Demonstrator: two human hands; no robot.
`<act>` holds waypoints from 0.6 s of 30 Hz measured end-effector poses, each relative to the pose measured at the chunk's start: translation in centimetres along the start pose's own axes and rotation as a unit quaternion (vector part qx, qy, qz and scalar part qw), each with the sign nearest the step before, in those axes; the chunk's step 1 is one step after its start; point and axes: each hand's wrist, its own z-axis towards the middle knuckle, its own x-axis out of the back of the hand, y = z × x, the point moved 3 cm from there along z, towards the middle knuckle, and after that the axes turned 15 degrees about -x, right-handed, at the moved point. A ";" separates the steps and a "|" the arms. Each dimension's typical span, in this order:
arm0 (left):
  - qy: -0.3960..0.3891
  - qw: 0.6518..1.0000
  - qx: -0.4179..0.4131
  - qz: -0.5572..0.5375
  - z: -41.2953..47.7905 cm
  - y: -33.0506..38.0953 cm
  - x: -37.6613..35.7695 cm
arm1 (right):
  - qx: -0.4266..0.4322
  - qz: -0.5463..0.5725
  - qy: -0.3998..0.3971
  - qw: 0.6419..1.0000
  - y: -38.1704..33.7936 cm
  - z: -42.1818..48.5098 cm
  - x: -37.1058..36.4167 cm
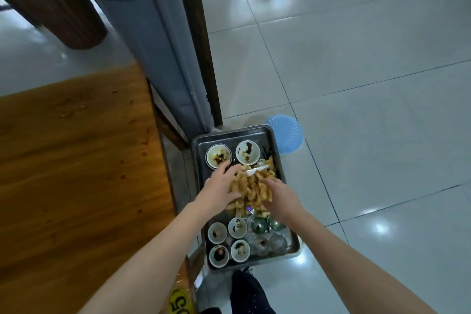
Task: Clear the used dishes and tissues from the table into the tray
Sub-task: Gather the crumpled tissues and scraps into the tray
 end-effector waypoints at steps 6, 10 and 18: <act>0.054 0.995 0.019 0.081 -2.6 -1.0 2.4 | 0.025 -0.012 0.017 0.999 -1.7 0.5 1.7; 0.096 0.987 0.043 0.121 -5.0 -1.3 4.4 | 0.038 -0.024 0.040 0.998 -4.0 0.1 2.4; 0.177 0.970 0.083 0.142 -12.2 -3.4 7.5 | 0.124 -0.066 0.093 0.986 -10.6 -3.3 1.7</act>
